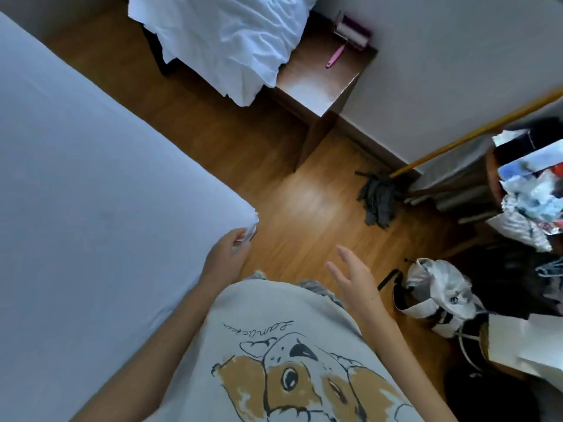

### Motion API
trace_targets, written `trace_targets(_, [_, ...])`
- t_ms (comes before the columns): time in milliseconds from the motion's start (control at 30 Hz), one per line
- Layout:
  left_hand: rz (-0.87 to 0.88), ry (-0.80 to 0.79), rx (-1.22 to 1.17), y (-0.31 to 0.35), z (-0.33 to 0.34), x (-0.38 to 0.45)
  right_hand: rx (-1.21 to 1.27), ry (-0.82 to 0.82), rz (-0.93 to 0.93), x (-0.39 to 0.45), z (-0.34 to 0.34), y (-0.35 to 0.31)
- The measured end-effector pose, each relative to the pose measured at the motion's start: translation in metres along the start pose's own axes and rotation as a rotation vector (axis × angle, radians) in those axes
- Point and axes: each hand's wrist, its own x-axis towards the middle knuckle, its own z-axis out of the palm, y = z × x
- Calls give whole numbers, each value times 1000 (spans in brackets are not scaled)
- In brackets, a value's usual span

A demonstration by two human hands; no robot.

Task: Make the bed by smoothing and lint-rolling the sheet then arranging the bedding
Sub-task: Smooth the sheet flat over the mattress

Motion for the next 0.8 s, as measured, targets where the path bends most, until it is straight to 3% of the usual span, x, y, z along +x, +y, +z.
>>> trace_targets(167, [23, -10, 19, 62, -1, 93, 2, -64, -28, 115, -46, -26])
trace_targets(367, [-124, 140, 107, 83, -14, 212, -61, -158, -169, 300, -82, -67])
trace_targets(600, [-375, 369, -40, 136, -49, 309, -226, -390, -402, 484, -134, -163])
trace_targets(800, [-507, 495, -3, 148, -80, 362, -340, -584, -619, 579, -114, -274])
